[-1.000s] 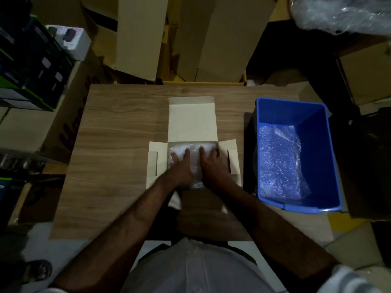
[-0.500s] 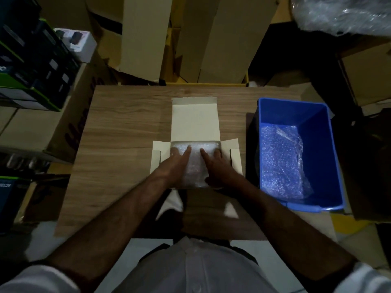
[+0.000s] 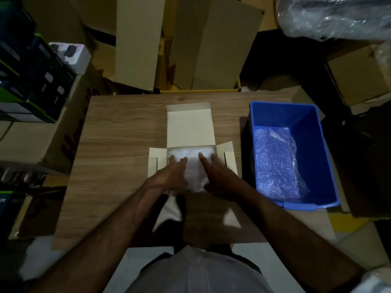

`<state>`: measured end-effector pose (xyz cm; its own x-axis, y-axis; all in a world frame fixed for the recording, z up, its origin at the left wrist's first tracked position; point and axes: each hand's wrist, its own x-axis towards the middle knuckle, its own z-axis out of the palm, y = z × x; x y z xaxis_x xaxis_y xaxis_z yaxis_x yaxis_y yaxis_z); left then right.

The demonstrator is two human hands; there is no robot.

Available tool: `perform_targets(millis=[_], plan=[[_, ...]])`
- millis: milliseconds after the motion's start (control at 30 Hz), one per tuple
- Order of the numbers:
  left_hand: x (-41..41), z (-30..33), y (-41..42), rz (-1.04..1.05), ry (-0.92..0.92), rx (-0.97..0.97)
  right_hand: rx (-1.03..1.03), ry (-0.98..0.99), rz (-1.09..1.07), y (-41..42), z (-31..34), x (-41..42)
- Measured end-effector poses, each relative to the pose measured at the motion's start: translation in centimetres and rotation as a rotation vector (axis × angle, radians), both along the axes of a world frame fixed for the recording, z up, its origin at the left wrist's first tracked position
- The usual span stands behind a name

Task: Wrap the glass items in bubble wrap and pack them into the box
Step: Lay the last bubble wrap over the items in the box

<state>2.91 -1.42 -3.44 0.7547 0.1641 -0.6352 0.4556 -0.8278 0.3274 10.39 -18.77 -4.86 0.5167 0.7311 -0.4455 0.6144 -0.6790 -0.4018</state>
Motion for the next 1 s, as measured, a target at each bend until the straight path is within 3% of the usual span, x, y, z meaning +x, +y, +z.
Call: perform_targets(millis=[133, 233, 300, 467, 667, 833, 1000], plan=[[0.0, 0.5, -1.7, 0.042, -0.256, 0.057, 0.203, -0.121, -0.096, -2.6, 2.0, 0.1], [0.3, 0.7, -4.2, -0.085, -0.450, 0.170, 0.304, -0.194, -0.190, -5.4, 3.0, 0.6], [1.0, 0.3, -6.1, -0.136, -0.573, 0.173, 0.326, -0.242, -0.270, -7.7, 3.5, 1.2], [4.8, 0.3, -12.1, -0.168, -0.687, 0.070, 0.289, -0.268, -0.418, -15.4, 3.1, 3.3], [9.1, -0.1, -18.6, -0.295, -0.693, 0.136, 0.015, -0.209, -0.343, -22.2, 1.0, 6.3], [11.0, -2.0, -19.5, -0.304, -0.552, 0.243, -0.206, -0.169, -0.191, -22.6, -1.5, 9.2], [10.8, -2.1, -19.7, -0.287, -0.597, 0.184, -0.329, -0.194, 0.016, -21.7, -4.1, 11.9]])
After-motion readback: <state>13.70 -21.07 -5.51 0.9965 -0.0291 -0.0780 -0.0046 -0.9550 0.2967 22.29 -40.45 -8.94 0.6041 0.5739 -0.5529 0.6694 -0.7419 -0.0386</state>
